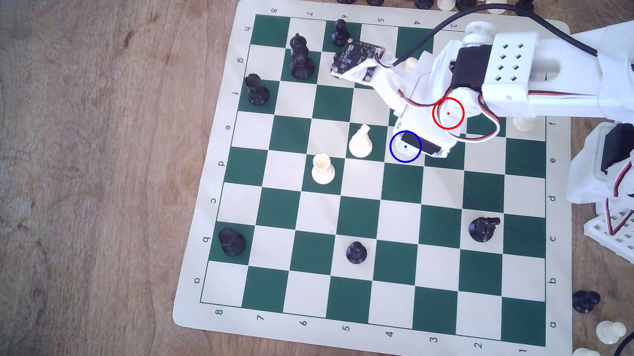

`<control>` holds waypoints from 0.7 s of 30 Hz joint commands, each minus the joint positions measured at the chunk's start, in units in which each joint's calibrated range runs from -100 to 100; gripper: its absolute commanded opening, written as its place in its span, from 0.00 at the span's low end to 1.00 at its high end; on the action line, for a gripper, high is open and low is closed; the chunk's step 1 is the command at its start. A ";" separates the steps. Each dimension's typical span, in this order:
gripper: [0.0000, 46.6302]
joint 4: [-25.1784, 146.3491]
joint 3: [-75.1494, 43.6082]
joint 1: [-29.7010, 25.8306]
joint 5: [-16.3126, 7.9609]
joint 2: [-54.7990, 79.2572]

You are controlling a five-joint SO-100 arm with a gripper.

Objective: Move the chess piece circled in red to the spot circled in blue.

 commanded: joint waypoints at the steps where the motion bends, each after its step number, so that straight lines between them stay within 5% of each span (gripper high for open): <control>1: 0.04 -0.42 -4.89 -0.89 -0.10 0.11; 9: 0.44 1.38 -6.43 1.30 -0.10 -0.65; 21: 0.48 7.77 0.19 2.55 0.59 -17.80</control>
